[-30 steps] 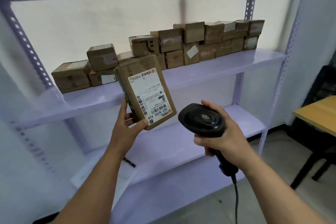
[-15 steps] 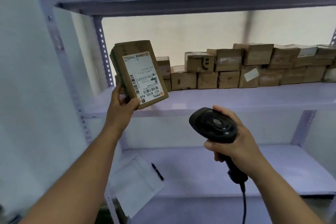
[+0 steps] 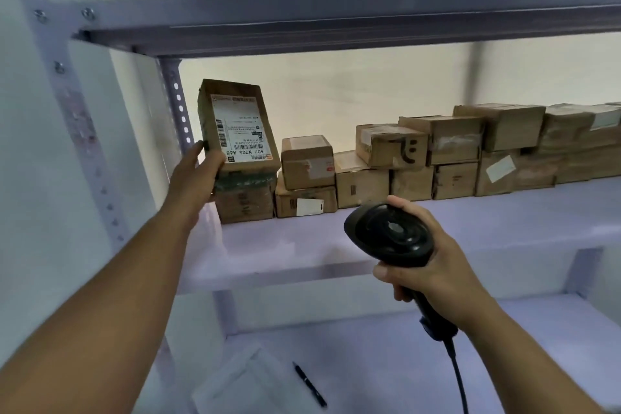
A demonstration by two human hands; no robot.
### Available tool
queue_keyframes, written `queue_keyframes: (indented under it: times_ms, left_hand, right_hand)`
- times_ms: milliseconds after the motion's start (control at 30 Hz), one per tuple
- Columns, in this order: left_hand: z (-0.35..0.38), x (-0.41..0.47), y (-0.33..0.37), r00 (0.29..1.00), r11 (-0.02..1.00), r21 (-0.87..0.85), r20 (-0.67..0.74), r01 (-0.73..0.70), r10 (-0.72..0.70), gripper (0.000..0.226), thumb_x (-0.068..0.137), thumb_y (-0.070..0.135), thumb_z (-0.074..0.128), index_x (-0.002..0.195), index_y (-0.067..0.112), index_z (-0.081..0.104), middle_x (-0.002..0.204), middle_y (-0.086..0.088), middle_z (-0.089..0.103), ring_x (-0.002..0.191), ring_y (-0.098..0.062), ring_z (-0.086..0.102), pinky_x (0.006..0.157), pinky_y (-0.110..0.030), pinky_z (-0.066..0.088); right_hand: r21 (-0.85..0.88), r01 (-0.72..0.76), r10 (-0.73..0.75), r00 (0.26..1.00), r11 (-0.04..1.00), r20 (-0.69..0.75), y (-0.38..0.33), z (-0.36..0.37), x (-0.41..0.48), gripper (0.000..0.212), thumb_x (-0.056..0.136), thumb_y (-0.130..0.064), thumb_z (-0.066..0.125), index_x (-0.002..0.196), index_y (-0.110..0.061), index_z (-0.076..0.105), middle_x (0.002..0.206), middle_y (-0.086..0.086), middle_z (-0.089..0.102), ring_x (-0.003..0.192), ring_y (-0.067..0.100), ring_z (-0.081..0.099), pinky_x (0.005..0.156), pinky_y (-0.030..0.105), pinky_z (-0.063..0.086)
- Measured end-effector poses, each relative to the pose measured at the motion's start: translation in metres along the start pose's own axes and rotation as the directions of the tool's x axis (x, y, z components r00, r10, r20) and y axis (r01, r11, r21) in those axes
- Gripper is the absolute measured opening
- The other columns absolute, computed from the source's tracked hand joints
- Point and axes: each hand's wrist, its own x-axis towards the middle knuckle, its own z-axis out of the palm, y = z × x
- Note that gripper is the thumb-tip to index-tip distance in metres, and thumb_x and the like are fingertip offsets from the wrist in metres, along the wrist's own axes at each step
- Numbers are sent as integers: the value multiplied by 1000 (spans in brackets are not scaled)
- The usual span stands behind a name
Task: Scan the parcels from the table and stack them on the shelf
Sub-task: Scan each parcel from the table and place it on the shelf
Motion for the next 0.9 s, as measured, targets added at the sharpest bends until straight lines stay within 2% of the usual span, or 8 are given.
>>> queue_keyframes:
  times_ms: [133, 300, 400, 467, 500, 600, 700, 900]
  left_hand:
    - [1, 51, -9, 999, 997, 68, 31, 27, -29, 64, 78, 63, 44, 133, 31, 50, 128, -5, 60, 108, -25, 61, 82, -44, 57]
    - [13, 89, -25, 993, 989, 138, 102, 46, -61, 53, 93, 60, 25, 122, 26, 53, 115, -10, 62, 102, -30, 62, 83, -47, 57]
    - [18, 106, -36, 997, 958, 287, 71, -15, -5, 59, 94, 58, 16, 140, 31, 42, 139, -12, 52, 120, -36, 53, 101, -52, 45]
    - [19, 111, -38, 996, 940, 328, 54, -89, 76, 50, 103, 43, 19, 151, 32, 30, 152, -9, 40, 132, -35, 43, 109, -44, 35]
    - [19, 113, -40, 989, 936, 323, 68, -143, 128, 48, 105, 42, 22, 151, 31, 30, 152, -8, 40, 133, -34, 42, 108, -42, 33]
    - [19, 116, -47, 968, 926, 301, 172, -226, 181, 57, 93, 59, 48, 143, 33, 40, 140, -6, 52, 122, -31, 53, 103, -43, 43]
    - [18, 119, -54, 958, 942, 254, 239, -218, 157, 66, 83, 52, 69, 140, 34, 41, 135, -3, 54, 118, -26, 54, 100, -42, 47]
    - [19, 125, -52, 947, 957, 207, 292, -203, 137, 72, 86, 47, 67, 147, 34, 32, 141, -6, 50, 124, -28, 52, 103, -47, 45]
  right_hand:
    - [-26, -11, 10, 1000, 1000, -24, 8, 20, 28, 87, 70, 3, 82, 130, -51, 48, 121, -3, 58, 58, 28, 66, 54, 30, 56]
    - [-36, -30, 27, 998, 999, -61, 17, 39, 50, 87, 70, 5, 81, 130, -49, 48, 122, -5, 57, 57, 28, 66, 54, 30, 56]
    - [-48, -42, 38, 996, 998, -82, 22, 48, 56, 87, 70, 5, 81, 129, -50, 48, 122, -11, 56, 59, 28, 67, 54, 31, 57]
    - [-51, -48, 43, 995, 998, -93, 25, 53, 60, 87, 69, 5, 81, 128, -50, 48, 121, -12, 56, 60, 27, 67, 55, 31, 57]
    - [-53, -48, 43, 994, 997, -97, 26, 55, 61, 87, 69, 5, 81, 129, -49, 48, 120, -12, 56, 59, 28, 66, 55, 31, 57]
    - [-56, -52, 46, 994, 997, -101, 28, 61, 64, 87, 70, 5, 81, 129, -49, 48, 118, -13, 58, 58, 28, 66, 54, 32, 57]
    - [-62, -52, 45, 993, 997, -106, 27, 63, 68, 86, 70, 6, 80, 130, -47, 47, 119, -11, 57, 58, 28, 66, 54, 31, 57]
    - [-47, -40, 35, 994, 998, -103, 27, 59, 68, 86, 70, 6, 80, 133, -44, 47, 124, -6, 56, 57, 28, 65, 54, 32, 57]
